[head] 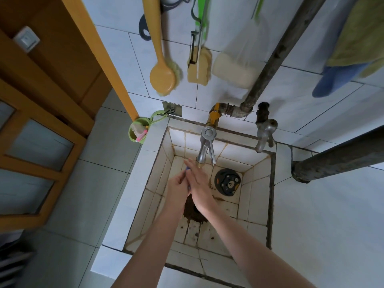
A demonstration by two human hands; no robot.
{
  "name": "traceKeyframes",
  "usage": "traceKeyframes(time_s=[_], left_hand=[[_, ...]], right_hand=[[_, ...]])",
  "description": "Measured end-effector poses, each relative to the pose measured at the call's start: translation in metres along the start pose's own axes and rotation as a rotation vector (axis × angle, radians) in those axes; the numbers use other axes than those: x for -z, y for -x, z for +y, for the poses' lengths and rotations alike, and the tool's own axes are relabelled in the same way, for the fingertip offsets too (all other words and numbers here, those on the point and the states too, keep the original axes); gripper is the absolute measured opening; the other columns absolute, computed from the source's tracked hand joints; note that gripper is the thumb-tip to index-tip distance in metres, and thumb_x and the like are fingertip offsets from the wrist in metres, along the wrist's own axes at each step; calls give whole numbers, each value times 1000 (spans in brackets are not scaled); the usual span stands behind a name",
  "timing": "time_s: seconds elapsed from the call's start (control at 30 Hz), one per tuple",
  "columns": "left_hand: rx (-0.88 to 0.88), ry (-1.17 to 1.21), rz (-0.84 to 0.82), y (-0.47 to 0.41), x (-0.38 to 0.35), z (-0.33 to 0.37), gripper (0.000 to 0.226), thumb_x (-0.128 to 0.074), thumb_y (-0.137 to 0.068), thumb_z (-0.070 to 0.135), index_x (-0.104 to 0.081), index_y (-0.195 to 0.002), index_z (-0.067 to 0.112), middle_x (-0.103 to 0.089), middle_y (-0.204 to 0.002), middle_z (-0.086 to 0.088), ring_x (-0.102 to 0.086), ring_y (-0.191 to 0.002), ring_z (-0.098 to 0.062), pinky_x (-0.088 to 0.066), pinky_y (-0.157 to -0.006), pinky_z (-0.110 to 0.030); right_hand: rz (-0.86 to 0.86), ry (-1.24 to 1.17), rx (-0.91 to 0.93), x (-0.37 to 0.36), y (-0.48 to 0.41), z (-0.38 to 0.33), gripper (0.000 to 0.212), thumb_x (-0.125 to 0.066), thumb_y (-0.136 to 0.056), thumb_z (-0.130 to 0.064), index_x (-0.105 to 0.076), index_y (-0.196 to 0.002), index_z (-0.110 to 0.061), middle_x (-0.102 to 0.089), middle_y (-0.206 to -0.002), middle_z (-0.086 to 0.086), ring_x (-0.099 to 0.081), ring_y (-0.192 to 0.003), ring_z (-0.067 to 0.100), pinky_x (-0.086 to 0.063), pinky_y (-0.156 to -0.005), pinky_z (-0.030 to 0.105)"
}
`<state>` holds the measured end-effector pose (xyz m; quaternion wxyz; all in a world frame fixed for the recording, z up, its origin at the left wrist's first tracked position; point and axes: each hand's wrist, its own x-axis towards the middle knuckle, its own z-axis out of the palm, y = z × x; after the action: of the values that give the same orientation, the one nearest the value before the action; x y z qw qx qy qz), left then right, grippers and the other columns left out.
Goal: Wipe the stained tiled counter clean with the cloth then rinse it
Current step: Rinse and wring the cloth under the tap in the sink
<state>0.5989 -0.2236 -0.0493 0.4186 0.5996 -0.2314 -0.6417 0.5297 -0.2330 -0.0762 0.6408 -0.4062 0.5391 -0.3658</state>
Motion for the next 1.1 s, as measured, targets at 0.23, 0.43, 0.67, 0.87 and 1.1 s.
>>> traceKeyframes(time_s=[0.23,0.43,0.67,0.87,1.1], left_hand=[[11,-31,22,-2,8,4,30,-44,-93,-2,-58,-117,7,-68,-100,-4,-65,-94,-17,-54,-72,-18],[42,23,9,-3,15,5,28,-40,-96,2,-55,-119,6,-65,-108,-9,-65,-97,-17,-54,-79,-24],[-31,-86,10,2,10,1,27,-46,-92,-1,-60,-114,9,-69,-97,-5,-66,-93,-18,-54,-79,-25],[-61,-55,10,1,14,5,28,-43,-94,-1,-57,-117,7,-67,-103,-10,-66,-95,-20,-54,-76,-19],[-83,-50,5,7,3,-1,29,-45,-93,1,-59,-109,20,-69,-90,-1,-66,-84,-8,-52,-71,-17]], right_hand=[[166,-147,-165,2,-20,-17,19,-39,-99,-16,-51,-90,-5,-52,-75,3,-56,-66,12,-48,-58,17],[-82,-51,-121,24,-1,-24,36,-34,-101,-29,-53,-118,-3,-62,-108,14,-62,-102,21,-50,-88,28],[102,-55,-145,9,-9,-9,23,-33,-102,-18,-52,-108,-6,-56,-94,6,-58,-89,20,-52,-70,23],[67,-7,-97,25,-2,-24,28,-35,-101,-21,-54,-113,-4,-63,-103,10,-62,-96,20,-51,-81,22],[56,-104,-45,7,1,-4,28,-36,-101,-18,-52,-122,-10,-51,-103,5,-55,-96,17,-48,-82,27]])
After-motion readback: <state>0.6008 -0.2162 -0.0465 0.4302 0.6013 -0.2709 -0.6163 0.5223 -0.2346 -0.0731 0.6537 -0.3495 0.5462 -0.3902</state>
